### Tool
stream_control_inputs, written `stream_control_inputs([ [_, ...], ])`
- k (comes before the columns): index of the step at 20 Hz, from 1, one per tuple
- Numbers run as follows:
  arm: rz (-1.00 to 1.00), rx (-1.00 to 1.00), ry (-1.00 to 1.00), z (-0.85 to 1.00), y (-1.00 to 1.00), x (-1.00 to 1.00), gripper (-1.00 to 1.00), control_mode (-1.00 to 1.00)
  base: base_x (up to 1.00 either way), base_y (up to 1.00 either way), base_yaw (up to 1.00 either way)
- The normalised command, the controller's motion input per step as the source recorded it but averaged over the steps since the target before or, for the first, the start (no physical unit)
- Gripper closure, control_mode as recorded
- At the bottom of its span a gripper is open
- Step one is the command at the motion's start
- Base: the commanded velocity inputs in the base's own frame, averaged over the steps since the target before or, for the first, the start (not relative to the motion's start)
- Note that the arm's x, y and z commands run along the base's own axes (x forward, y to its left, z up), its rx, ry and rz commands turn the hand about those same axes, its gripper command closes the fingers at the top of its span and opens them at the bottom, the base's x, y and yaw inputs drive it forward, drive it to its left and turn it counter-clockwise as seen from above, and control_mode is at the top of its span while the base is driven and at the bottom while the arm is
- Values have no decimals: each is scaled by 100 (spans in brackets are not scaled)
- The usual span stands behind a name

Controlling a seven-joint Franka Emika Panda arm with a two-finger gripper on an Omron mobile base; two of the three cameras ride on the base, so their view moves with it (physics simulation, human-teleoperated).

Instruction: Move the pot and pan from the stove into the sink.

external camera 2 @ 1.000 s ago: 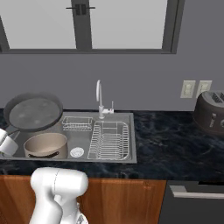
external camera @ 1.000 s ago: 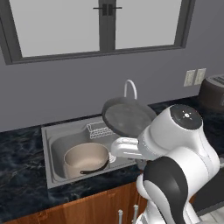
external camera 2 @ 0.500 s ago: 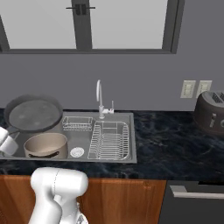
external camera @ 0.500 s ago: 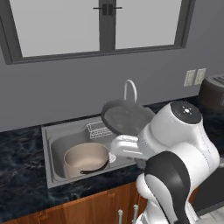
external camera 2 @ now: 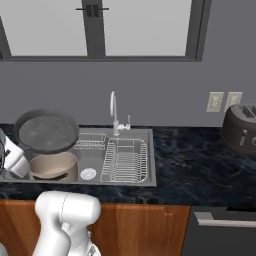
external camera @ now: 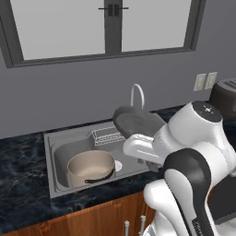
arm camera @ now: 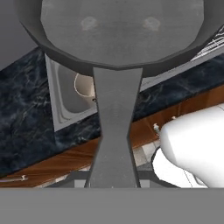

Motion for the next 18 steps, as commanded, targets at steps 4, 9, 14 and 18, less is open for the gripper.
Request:
stream_control_inputs([
  [4,-4,16,10,-2,-11,14,100,-100,0,0,0],
  [9,-2,19,8,-1,-3,1,100,-100,0,0,0],
  [14,-4,14,4,-15,21,20,100,-100,0,0,0],
  [18,-5,9,4,-30,32,41,100,-100,0,0,0],
])
